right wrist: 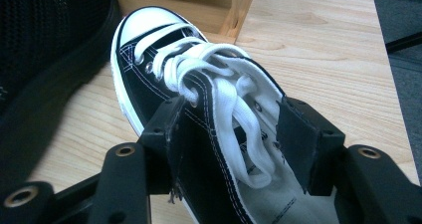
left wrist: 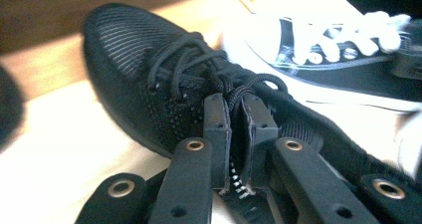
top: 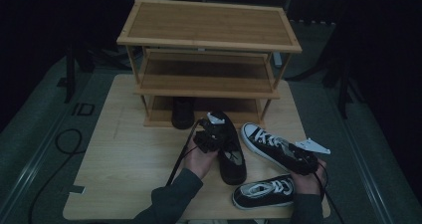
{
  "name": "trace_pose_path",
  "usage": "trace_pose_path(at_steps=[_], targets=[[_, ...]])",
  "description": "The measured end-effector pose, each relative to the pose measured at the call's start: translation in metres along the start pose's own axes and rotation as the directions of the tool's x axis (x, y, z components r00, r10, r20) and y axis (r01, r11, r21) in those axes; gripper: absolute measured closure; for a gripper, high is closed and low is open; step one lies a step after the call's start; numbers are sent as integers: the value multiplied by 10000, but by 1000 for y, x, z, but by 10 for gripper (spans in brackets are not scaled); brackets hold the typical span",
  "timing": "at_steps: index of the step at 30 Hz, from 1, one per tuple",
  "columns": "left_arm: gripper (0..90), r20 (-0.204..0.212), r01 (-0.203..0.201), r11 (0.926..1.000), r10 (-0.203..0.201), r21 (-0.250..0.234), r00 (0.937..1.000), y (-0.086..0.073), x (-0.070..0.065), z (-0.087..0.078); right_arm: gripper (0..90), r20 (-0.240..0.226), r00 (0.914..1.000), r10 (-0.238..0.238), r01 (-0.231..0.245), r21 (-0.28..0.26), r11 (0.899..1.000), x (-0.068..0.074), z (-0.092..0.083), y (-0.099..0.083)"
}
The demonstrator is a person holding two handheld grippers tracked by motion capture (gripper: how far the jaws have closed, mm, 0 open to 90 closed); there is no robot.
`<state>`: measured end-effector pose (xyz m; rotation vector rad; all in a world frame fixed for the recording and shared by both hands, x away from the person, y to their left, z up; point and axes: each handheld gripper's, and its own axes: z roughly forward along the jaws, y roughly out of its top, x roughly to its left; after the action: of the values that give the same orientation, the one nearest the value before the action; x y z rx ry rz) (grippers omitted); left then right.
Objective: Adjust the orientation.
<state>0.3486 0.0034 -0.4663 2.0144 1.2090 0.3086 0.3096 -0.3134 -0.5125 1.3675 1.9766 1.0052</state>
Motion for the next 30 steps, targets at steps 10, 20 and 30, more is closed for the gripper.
trace_pose_path(at_steps=[10,20,30], targets=[[842,-934,581,9971,-625,-496,9937,6,39,-7,448,4,10000,14,-14,9,10000,0,0,0],[843,-1480,591,9944,-716,-870,9864,11,60,-4,448,11,10000,3,-3,14,10000,0,0,0],[843,-1974,1114,9836,-1384,-1419,9705,19,66,6,448,8,10000,-7,7,6,10000,0,0,0]])
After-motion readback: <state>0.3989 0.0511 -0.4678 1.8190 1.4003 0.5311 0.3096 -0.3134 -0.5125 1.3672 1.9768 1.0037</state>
